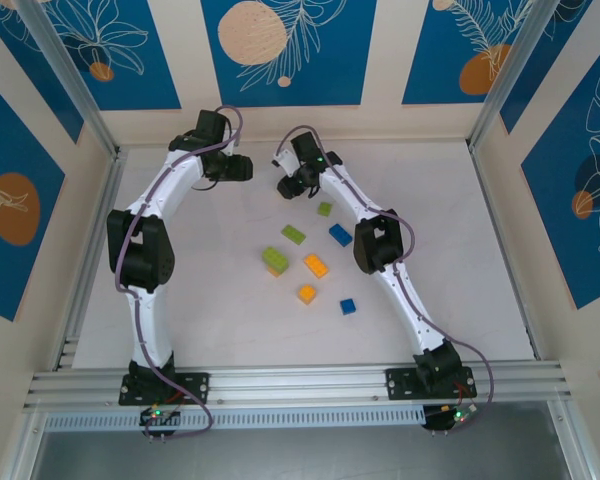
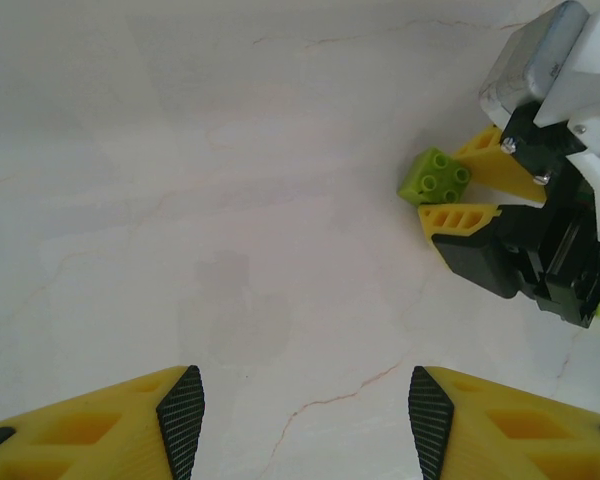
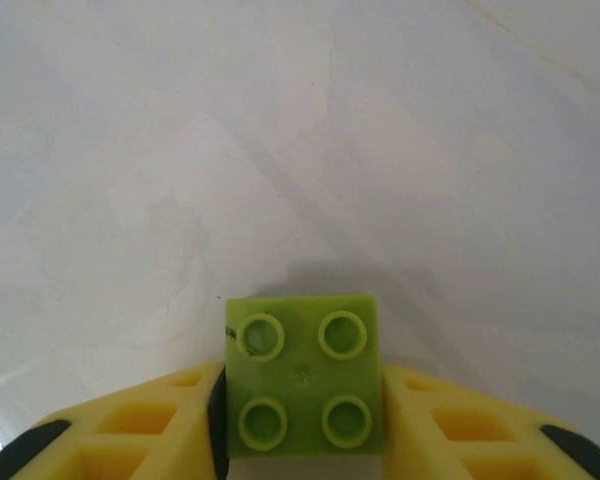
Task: Assemble a carrot with lego
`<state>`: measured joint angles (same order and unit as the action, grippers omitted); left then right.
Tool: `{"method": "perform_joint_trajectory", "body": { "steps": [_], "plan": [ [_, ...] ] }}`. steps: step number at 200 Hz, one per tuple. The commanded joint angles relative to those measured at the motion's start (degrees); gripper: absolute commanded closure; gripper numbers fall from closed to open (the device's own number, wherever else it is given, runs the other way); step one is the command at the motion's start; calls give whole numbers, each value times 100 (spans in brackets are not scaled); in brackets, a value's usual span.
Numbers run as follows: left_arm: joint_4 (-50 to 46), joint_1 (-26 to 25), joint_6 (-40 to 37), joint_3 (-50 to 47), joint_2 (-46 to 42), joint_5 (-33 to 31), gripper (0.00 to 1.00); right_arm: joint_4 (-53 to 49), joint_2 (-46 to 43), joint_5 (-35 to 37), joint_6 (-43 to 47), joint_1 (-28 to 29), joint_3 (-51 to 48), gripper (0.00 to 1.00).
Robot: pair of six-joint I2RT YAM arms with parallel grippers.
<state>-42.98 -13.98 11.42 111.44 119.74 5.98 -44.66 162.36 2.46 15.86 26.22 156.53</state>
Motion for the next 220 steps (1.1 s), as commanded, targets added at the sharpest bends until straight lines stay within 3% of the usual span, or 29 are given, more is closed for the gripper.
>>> {"method": "perform_joint_trajectory", "body": {
  "steps": [1,54,113,161,188,220],
  "plan": [
    [-185,61,-105,155,41,32,41,-224,-29,-217,-203,-29,-17,62],
    [-208,60,-116,124,20,34,41,-338,-183,-367,-423,-38,-227,70],
    [-93,61,-87,-165,-144,5,41,-677,-1003,-422,-1045,1,-882,75],
    [371,61,84,-1190,-742,-9,41,-826,-2765,-146,-1227,350,-2695,77],
    [722,68,193,-2124,-1284,-57,40,-425,-4261,82,-1568,755,-4367,76],
    [975,71,333,-2956,-1890,-147,40,-244,-5531,334,-1945,1415,-5647,74]
  ]
}}
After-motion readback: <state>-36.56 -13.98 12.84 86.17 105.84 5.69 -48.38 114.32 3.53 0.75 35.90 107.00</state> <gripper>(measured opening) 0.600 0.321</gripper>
